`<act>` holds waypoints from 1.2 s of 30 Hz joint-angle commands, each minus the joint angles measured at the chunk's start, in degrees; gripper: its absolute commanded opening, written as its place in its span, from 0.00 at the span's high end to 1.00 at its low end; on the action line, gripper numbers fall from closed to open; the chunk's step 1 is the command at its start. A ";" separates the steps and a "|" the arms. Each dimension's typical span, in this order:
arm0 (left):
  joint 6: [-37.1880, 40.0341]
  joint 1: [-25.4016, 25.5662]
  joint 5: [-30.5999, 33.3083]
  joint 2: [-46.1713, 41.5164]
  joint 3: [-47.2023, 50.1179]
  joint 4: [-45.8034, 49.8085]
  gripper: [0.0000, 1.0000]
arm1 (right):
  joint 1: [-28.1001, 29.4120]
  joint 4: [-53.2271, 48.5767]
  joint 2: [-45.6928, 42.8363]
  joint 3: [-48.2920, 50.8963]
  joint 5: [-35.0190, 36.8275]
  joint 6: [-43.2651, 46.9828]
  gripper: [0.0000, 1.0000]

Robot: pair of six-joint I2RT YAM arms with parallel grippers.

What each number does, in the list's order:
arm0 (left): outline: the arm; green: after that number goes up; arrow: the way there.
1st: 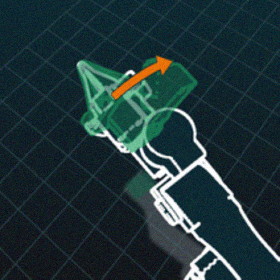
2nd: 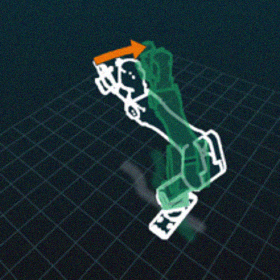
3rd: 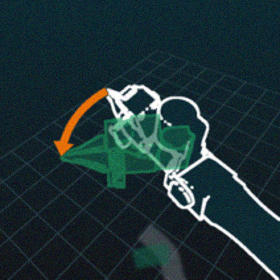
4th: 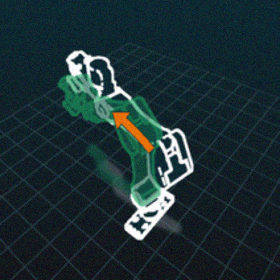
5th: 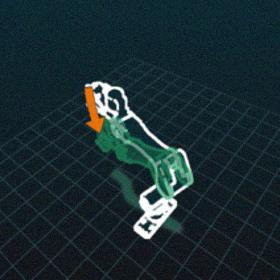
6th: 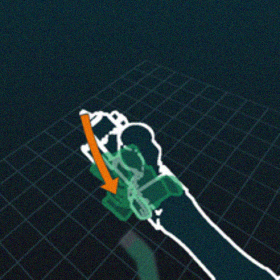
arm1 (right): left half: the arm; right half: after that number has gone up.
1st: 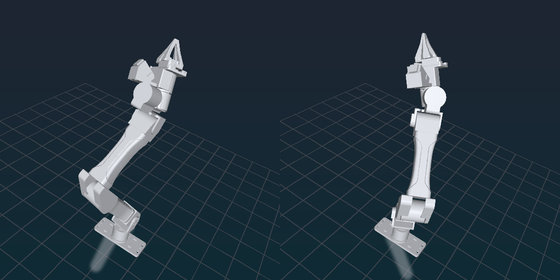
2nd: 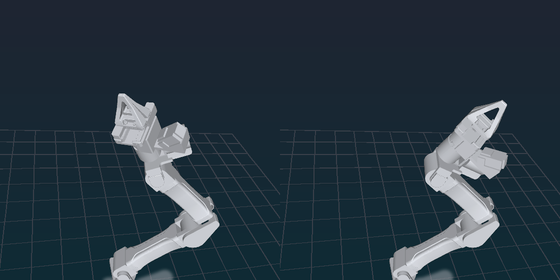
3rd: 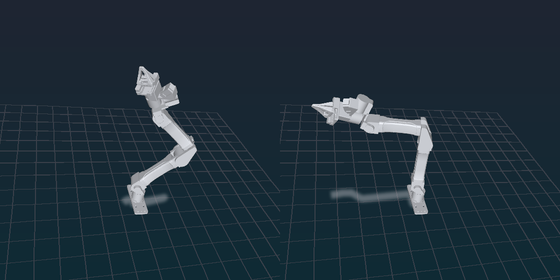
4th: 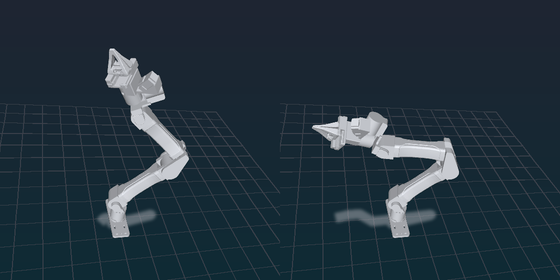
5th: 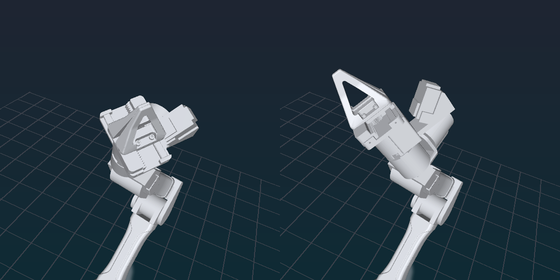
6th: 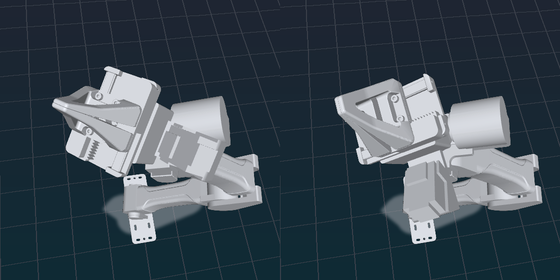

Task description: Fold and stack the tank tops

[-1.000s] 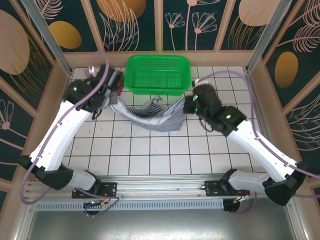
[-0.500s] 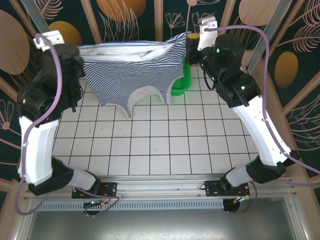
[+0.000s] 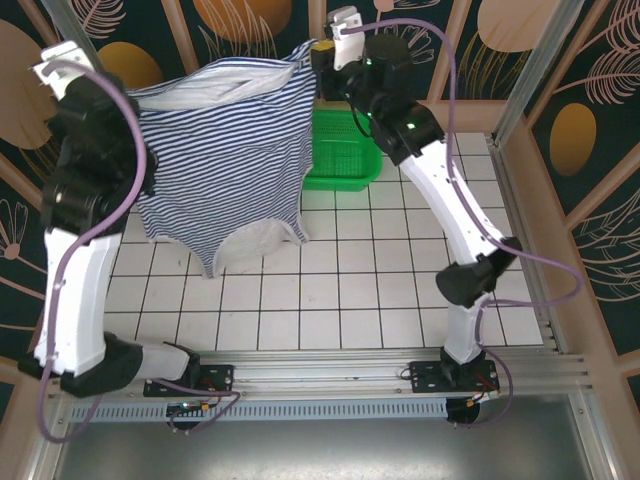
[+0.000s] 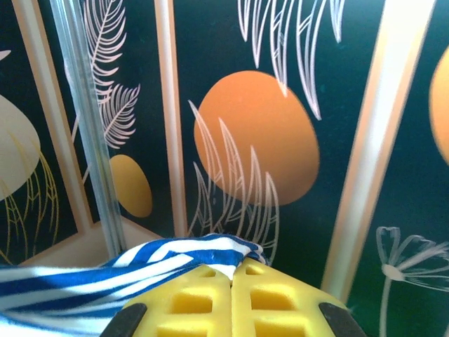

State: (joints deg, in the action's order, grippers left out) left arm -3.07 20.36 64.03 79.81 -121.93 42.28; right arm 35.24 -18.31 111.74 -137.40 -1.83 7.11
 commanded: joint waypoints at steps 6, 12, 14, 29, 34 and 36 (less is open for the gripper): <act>4.98 -7.46 -2.25 0.89 -2.08 -4.67 1.00 | -0.11 5.76 7.97 -12.46 -8.27 -5.45 1.00; 7.12 -7.49 -6.61 -2.87 -3.15 -3.65 1.00 | -0.53 4.69 4.66 -10.77 -8.48 -4.79 1.00; 4.60 -7.49 -11.21 -5.44 -2.45 0.37 1.00 | -0.88 3.32 1.61 -6.58 -9.30 -4.75 1.00; -36.75 -7.44 -74.89 -51.24 59.64 9.10 1.00 | -14.43 -15.98 -37.56 68.36 -22.19 -11.17 1.00; -37.43 -7.48 -84.38 -54.81 69.85 11.47 1.00 | -17.39 -16.55 -42.47 82.96 -24.41 -13.29 1.00; -34.82 -7.50 -84.45 -53.55 70.20 12.48 1.00 | -16.87 -16.16 -42.80 83.69 -24.29 -14.17 1.00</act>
State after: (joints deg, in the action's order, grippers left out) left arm -36.93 13.10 -13.87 24.95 -52.18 54.92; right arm 18.11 -34.74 71.85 -54.08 -23.79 -5.06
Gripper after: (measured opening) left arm 0.059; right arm 0.052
